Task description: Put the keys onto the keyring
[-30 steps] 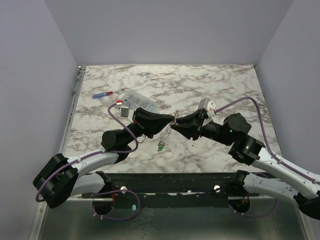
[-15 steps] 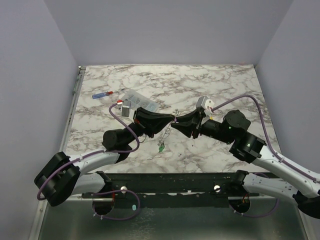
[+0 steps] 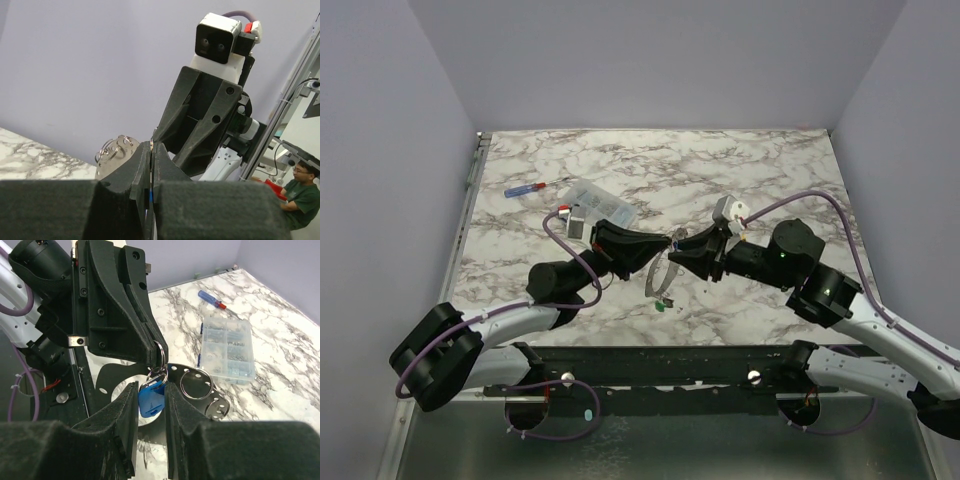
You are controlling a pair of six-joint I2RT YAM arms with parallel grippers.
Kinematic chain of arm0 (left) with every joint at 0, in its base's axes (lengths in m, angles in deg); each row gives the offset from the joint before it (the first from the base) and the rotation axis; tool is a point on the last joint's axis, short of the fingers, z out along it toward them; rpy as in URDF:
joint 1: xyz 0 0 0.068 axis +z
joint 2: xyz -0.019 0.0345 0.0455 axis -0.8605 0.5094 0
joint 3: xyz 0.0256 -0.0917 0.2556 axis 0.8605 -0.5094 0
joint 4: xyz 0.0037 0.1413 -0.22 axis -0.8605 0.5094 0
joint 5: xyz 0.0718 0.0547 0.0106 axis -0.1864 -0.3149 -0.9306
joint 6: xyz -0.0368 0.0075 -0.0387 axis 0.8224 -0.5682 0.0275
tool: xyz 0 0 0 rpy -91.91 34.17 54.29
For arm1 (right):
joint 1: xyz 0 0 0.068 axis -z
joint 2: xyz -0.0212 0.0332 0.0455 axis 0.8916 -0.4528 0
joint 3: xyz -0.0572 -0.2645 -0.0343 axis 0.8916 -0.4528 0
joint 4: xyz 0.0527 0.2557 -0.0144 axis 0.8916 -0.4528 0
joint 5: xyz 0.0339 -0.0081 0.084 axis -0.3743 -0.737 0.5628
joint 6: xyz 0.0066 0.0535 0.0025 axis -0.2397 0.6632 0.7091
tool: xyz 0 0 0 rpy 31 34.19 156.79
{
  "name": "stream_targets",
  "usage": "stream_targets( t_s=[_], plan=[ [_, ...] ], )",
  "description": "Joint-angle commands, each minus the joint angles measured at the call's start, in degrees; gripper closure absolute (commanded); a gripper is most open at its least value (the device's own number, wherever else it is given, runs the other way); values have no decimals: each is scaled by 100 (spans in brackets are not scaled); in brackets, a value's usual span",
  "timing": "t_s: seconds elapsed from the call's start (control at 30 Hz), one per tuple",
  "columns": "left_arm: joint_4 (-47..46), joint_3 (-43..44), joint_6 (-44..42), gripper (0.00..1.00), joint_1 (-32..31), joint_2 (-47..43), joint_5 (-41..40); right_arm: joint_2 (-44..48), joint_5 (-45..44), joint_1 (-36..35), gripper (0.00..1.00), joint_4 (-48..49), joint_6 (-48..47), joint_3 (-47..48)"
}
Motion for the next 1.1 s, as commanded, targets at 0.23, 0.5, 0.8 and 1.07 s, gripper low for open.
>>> stream_targets(
  t_s=[0.23, 0.5, 0.8, 1.07],
  plan=[
    [-1567, -221, -270, 78, -43, -52, -35, 45, -85, -18, 99, -554, -24, 377],
    [-1016, -362, -557, 56, -43, -397, -133, -40, -99, -18, 99, -634, -24, 450],
    [865, -493, -1335, 9, -30, -1639, -759, -152, -357, -18, 99, -789, -26, 651],
    [4954, 477, -3022, 1, -23, -2990, -2386, -444, -820, -18, 99, -763, 24, 845]
  ],
)
